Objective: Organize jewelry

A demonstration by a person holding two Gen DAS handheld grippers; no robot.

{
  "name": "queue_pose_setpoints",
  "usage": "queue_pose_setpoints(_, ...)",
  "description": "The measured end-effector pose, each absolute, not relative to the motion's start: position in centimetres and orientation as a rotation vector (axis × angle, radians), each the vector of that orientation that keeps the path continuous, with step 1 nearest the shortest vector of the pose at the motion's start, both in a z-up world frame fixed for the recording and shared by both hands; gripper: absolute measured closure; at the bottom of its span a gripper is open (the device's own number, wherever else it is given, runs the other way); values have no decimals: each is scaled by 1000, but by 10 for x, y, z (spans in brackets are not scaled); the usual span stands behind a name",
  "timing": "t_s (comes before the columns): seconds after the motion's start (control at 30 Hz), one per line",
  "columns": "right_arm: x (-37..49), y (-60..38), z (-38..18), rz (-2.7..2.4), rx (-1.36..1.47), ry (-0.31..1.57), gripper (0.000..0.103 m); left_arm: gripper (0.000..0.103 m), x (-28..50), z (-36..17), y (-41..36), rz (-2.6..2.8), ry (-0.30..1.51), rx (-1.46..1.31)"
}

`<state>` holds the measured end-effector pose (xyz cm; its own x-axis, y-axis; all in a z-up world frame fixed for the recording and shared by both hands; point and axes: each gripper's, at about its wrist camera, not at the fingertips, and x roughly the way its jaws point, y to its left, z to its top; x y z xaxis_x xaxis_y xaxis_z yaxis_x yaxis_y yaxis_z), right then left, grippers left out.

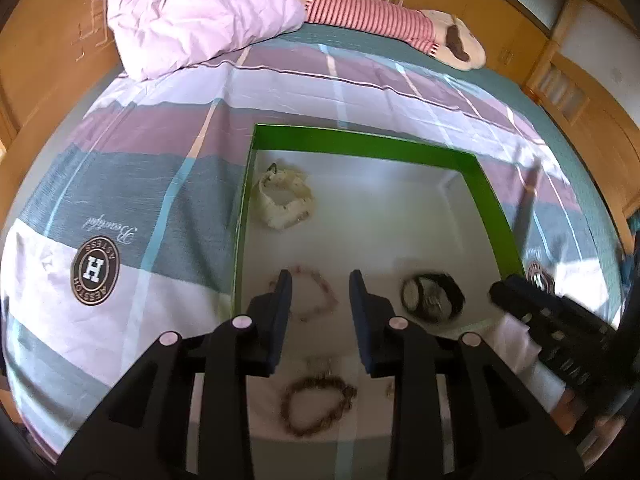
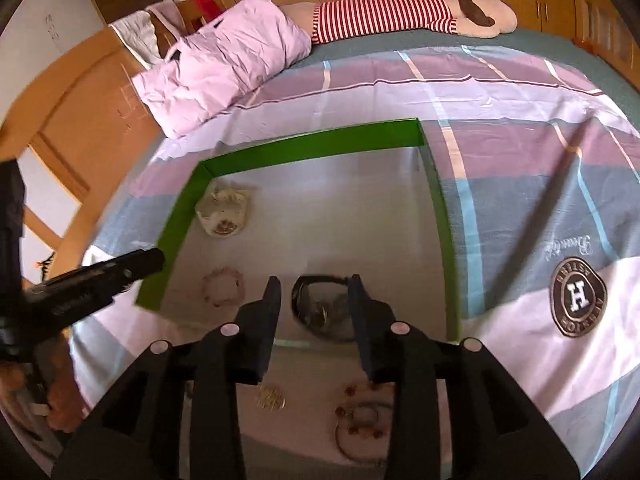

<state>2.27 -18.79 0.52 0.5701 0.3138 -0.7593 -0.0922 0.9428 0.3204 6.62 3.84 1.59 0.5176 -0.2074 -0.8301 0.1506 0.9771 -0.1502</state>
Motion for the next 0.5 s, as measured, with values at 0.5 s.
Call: queue_pose_setpoints(0.5, -20, -187, -66, 117, 127, 1282, 76, 66, 29, -56, 48, -74, 1273, 69)
